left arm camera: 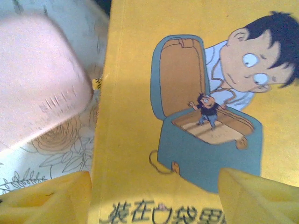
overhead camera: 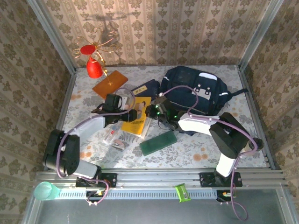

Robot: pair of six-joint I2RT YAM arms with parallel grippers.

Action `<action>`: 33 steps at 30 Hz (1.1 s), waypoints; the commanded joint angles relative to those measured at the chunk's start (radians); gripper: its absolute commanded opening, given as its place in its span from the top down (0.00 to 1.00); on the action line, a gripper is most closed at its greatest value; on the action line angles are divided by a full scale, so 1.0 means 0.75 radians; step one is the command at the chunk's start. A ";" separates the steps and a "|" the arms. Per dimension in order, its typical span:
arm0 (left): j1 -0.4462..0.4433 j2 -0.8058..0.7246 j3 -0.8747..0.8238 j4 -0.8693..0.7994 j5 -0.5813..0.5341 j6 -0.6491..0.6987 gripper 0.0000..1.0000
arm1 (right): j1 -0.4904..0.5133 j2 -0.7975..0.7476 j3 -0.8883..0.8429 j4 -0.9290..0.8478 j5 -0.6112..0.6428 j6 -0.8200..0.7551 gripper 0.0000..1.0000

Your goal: Pack the student bag

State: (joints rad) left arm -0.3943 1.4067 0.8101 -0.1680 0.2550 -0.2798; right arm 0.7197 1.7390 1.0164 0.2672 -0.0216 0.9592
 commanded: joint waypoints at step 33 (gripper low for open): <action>0.188 -0.151 -0.097 0.771 0.935 -0.597 0.31 | -0.297 -0.437 0.016 0.260 -0.598 -0.167 1.00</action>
State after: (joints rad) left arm -0.2539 1.3098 0.7452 0.3363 0.9184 -0.7074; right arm 0.5198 1.4647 1.0168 0.3717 -0.4568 0.8425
